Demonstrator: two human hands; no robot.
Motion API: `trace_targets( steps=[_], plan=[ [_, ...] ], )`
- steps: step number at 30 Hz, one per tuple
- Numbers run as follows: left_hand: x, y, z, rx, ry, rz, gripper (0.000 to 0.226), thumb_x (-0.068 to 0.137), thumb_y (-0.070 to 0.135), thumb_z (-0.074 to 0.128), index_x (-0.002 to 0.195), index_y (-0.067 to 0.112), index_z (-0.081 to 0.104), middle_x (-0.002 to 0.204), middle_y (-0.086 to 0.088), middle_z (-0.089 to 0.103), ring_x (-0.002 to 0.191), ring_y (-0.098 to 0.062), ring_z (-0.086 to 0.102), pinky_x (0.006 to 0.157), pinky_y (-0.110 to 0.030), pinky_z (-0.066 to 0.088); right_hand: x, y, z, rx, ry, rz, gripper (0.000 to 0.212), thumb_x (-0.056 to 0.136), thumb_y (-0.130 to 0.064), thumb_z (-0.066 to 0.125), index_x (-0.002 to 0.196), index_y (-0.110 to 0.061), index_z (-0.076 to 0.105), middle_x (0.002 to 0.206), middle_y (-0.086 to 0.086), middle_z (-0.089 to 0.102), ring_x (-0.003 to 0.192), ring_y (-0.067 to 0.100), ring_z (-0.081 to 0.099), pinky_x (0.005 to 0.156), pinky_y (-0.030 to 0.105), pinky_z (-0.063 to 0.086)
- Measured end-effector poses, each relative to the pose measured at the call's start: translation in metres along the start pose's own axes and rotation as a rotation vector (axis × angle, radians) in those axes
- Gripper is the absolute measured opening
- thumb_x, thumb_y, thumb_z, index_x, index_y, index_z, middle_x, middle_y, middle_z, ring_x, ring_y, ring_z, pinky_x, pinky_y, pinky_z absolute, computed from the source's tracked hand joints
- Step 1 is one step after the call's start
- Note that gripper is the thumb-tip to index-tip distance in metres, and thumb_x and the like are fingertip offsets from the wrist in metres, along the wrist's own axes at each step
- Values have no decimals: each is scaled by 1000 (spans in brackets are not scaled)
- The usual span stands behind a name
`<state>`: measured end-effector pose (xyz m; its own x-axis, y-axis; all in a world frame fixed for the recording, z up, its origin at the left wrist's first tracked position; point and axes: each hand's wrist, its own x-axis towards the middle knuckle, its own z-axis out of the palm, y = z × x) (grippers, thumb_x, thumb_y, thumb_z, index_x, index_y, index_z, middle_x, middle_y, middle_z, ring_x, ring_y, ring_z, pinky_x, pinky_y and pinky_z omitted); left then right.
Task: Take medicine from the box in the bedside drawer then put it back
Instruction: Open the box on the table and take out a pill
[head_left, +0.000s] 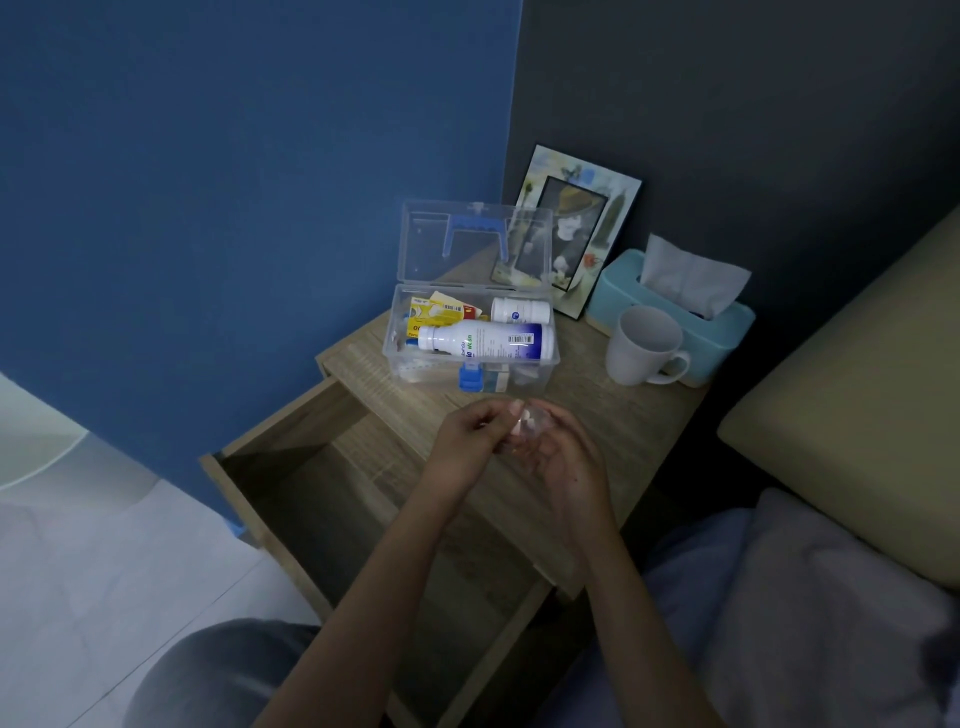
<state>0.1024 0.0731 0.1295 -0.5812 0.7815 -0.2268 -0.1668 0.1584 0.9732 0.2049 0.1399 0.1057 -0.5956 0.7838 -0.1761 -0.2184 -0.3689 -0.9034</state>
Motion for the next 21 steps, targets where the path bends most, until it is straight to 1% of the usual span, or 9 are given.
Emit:
trace_targets(
  steps=[3, 6, 8, 10, 11, 13, 16, 19, 21],
  plan=[
    [-2, 2, -3, -16, -8, -14, 28, 94, 21, 55, 109, 2, 69, 107, -19, 71, 104, -36, 65, 94, -48, 50, 0, 0, -2, -24, -34, -22, 27, 84, -29, 63, 107, -18, 71, 110, 13, 72, 99, 24, 70, 71, 24, 56],
    [-3, 3, -6, -23, -13, -14, 28, 94, 21, 55, 112, 3, 68, 109, -19, 71, 106, -36, 64, 94, -47, 49, -1, -1, -3, -31, -60, -39, 27, 83, -36, 65, 106, -23, 73, 109, 7, 74, 98, 19, 70, 71, 21, 55],
    [-2, 3, -8, -32, -5, -13, 28, 94, 21, 56, 113, 5, 68, 110, -17, 71, 105, -33, 65, 88, -41, 50, 0, 0, -4, -25, -72, -43, 29, 83, -38, 65, 107, -23, 73, 110, 5, 73, 99, 18, 70, 71, 20, 55],
    [-2, 3, -9, -27, -9, -4, 28, 93, 23, 57, 114, 7, 69, 110, -14, 72, 101, -26, 66, 82, -31, 49, 2, 3, -5, -4, -71, -38, 26, 87, -32, 63, 109, -23, 72, 111, 5, 73, 98, 15, 70, 69, 18, 54],
    [-1, 3, -9, -26, -12, 0, 29, 93, 23, 57, 114, 8, 69, 109, -12, 72, 99, -22, 66, 80, -27, 48, 4, 4, -6, 18, -79, -37, 26, 88, -28, 62, 112, -21, 71, 113, 6, 73, 101, 16, 69, 70, 18, 54],
    [0, 2, -10, -40, -13, 7, 29, 92, 24, 58, 114, 9, 69, 107, -9, 73, 98, -18, 66, 79, -24, 49, 7, 7, -9, 62, -116, -40, 28, 91, -23, 61, 117, -15, 69, 119, 9, 70, 110, 21, 66, 79, 22, 54],
    [2, 0, -13, -79, -20, 26, 29, 92, 23, 59, 112, 4, 68, 108, -12, 73, 103, -24, 68, 88, -30, 54, 9, 7, -12, 133, -167, -36, 27, 92, -19, 61, 117, -12, 69, 121, 12, 69, 115, 26, 64, 86, 26, 54],
    [4, -4, -16, -121, -30, 36, 29, 91, 20, 60, 112, 2, 67, 110, -16, 70, 107, -31, 65, 96, -41, 53, 12, 7, -17, 183, -148, 7, 27, 85, -19, 68, 111, -14, 72, 118, 12, 70, 113, 28, 65, 86, 29, 56],
    [4, -7, -17, -161, -30, 24, 30, 89, 16, 62, 115, 1, 65, 109, -18, 69, 107, -30, 65, 99, -43, 50, 13, 7, -22, 204, -121, 47, 40, 81, -17, 72, 119, -9, 66, 121, 16, 68, 114, 30, 64, 86, 30, 56]
  ],
)
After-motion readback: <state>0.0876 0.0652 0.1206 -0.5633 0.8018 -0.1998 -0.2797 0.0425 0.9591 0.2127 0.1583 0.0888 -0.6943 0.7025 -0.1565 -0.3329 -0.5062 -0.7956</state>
